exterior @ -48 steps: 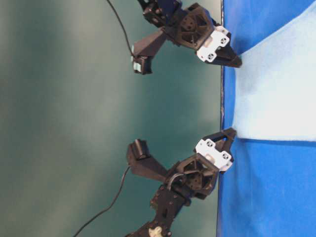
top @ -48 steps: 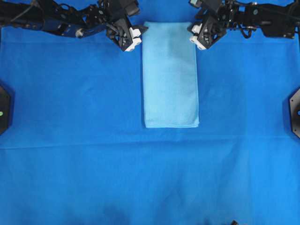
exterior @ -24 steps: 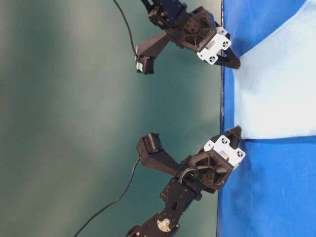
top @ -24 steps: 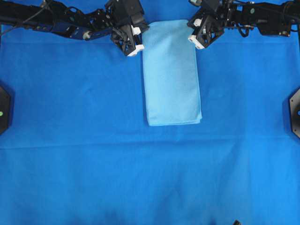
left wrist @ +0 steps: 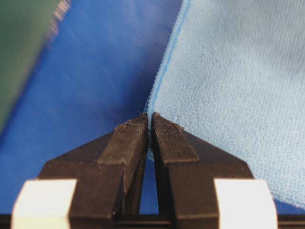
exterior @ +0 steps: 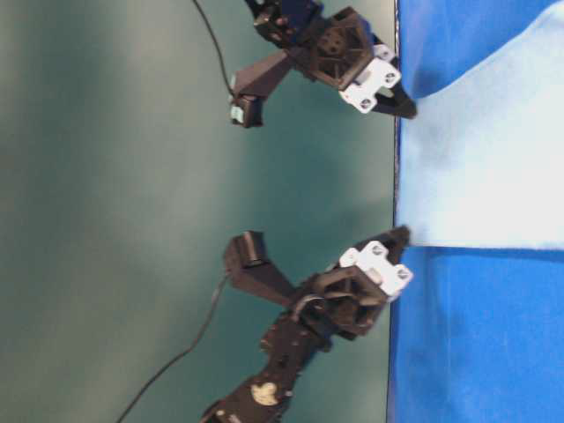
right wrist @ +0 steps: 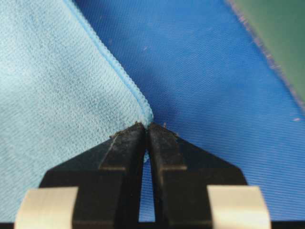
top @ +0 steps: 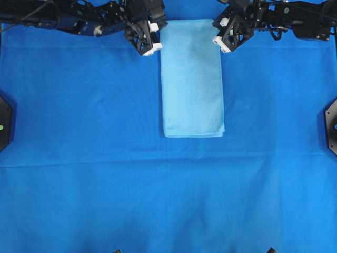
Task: Fold the light blue towel.
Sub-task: 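Fold the far half of the strip toward the near end with both grippers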
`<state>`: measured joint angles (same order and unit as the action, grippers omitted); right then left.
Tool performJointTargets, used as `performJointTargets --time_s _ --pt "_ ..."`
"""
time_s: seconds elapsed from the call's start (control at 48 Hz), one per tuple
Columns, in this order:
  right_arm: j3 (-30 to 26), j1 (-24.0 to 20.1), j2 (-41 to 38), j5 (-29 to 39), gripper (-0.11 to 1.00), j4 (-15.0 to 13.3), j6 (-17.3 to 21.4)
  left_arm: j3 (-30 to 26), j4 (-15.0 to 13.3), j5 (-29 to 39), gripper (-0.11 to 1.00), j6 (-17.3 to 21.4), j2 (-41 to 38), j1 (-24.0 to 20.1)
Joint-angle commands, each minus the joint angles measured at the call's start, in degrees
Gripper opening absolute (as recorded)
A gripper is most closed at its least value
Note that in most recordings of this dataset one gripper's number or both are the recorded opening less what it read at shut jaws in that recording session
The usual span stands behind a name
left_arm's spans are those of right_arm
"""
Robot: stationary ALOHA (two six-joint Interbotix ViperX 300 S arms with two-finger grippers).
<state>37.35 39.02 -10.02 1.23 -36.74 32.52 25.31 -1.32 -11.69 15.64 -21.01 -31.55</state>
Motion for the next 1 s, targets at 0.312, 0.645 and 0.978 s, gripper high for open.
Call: performJointTargets --time_s 0.312,0.645,0.978 --pt "-1.23 0.18 3.96 2.46 0.04 0.18 0.18 -1.23 0.09 1.32 0.02 2.29 4.31 -0.79" --pt "2.55 -5.45 10.63 8.35 0.04 1.14 3.25 3.08 0.09 2.02 0.02 4.48 8.79 3.16" --pt "9.32 -19.78 18.98 15.73 0.04 1.23 12.04 12.04 0.09 3.25 0.02 3.16 16.44 14.41"
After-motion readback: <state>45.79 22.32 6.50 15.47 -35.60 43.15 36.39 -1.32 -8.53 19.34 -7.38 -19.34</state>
